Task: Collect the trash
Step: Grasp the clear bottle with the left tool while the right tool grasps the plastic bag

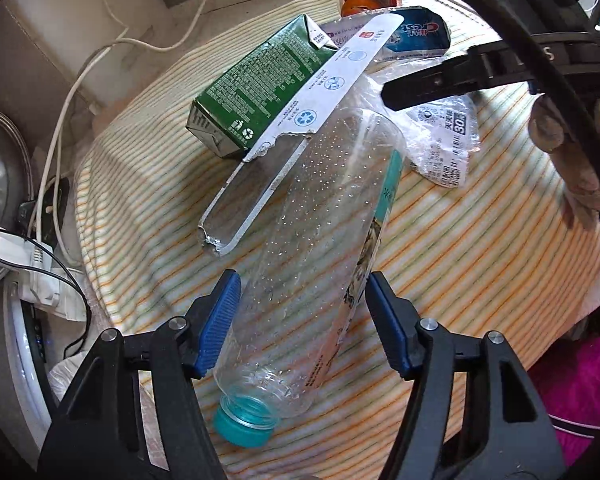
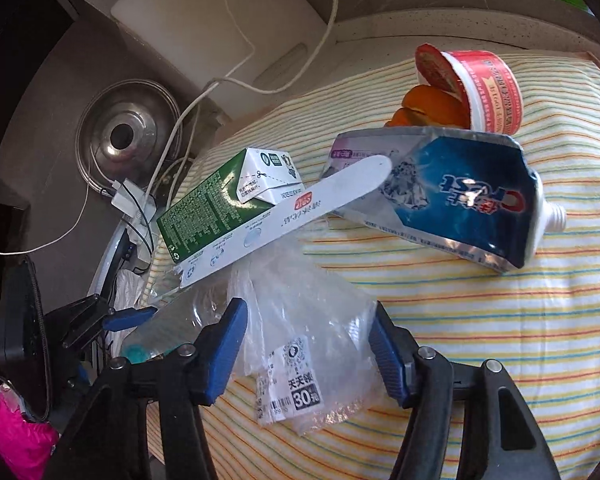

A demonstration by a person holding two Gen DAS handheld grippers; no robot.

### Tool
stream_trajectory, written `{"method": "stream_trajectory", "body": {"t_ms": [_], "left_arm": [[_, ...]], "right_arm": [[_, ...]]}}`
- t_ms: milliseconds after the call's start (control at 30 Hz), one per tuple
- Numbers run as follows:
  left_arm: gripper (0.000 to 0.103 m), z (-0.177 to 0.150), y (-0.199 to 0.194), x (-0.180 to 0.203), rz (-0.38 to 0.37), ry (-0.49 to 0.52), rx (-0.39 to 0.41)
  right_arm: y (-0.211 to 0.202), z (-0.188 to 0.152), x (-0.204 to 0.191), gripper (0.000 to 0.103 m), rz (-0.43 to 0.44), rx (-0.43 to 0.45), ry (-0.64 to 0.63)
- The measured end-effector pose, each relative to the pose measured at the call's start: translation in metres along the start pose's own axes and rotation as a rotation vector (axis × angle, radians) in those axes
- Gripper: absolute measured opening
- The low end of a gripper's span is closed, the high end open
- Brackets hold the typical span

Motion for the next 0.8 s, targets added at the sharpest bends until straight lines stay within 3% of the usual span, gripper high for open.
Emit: {"method": "stream_trajectory", "body": {"t_ms": [100, 267, 333, 433, 800], "left_arm": [[0.066, -0.005, -0.004, 0.004, -0.033, -0.007, -0.033], [0.067, -0.001, -0.001, 0.010, -0.012, -0.007, -0.022], [0.066, 0.001, 0.002, 0.010, -0.009, -0.030, -0.018], [0.064, -0.002, 0.001, 0.008, -0.022, -0.063, -0.002], [0.061, -0.031, -0.016, -0.003, -0.154, -0.270, 0.053]], "right_arm": [[0.008, 0.005, -0.005, 0.062, 0.004, -0.007, -0.023], [0.019, 0.008, -0.013, 0.041, 0.032, -0.047, -0.045], [0.023, 0.007, -0.017, 0.024, 0.030, -0.068, -0.060], [0.021, 0.003, -0.024, 0.014, 0.009, -0.080, -0.086], [-0.029, -0.021, -0.020, 0.006, -0.019, -0.015, -0.020]]}}
Point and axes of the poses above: each gripper's, at about its wrist camera, not at the fingertips, and y roughly the way its jaws point, x to its right, z to its top, the point moved 2 cm from there along y, roughly the way its jaws point, and after that the axes turned 9 degrees about -y, right-handed, at the moved point
